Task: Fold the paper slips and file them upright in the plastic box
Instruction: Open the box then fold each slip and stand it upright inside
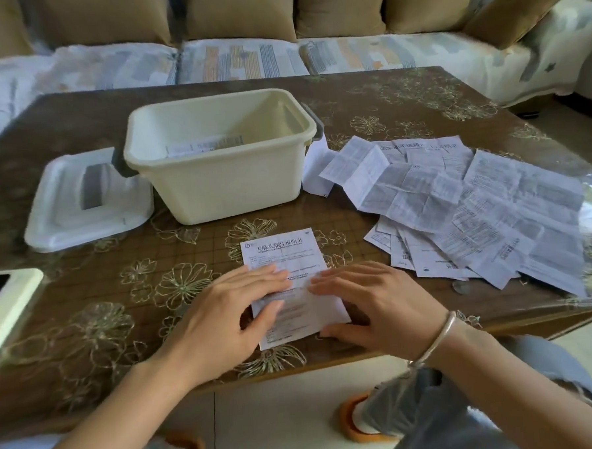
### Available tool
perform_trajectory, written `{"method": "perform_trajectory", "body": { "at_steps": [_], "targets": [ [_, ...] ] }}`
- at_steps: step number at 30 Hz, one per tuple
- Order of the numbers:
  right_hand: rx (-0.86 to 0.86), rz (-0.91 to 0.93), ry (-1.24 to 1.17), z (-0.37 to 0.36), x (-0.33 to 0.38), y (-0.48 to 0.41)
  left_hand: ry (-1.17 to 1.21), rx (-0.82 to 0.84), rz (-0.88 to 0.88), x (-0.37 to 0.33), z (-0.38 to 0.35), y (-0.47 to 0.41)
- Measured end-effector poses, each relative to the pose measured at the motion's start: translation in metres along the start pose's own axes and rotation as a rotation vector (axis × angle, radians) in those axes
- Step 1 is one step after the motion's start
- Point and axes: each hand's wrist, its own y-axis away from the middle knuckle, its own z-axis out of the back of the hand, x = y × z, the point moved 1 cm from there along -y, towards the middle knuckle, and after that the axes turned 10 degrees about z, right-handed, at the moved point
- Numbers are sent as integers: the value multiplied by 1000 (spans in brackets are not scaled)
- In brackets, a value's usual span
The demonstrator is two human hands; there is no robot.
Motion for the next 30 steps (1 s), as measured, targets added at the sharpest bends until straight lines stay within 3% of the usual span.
{"method": "perform_trajectory", "body": {
  "at_steps": [5,9,12,15,21,30],
  "targets": [
    [-185,154,98,-3,12,-3,132,53,42,-1,8,17],
    [-286,-44,-35,-7,17,-9,156,75,67,1,12,25],
    [-375,-221,-202,-9,20,-14,204,-80,65,-4,9,28],
    [-417,-347,-276,-17,20,-24,268,-215,257,-6,6,21],
    [-439,-606,-358,-29,10,-40,-123,-448,375,-4,-2,5],
    [-376,-653,-241,-35,15,-44,-239,-424,473,0,-9,5]
  ]
}}
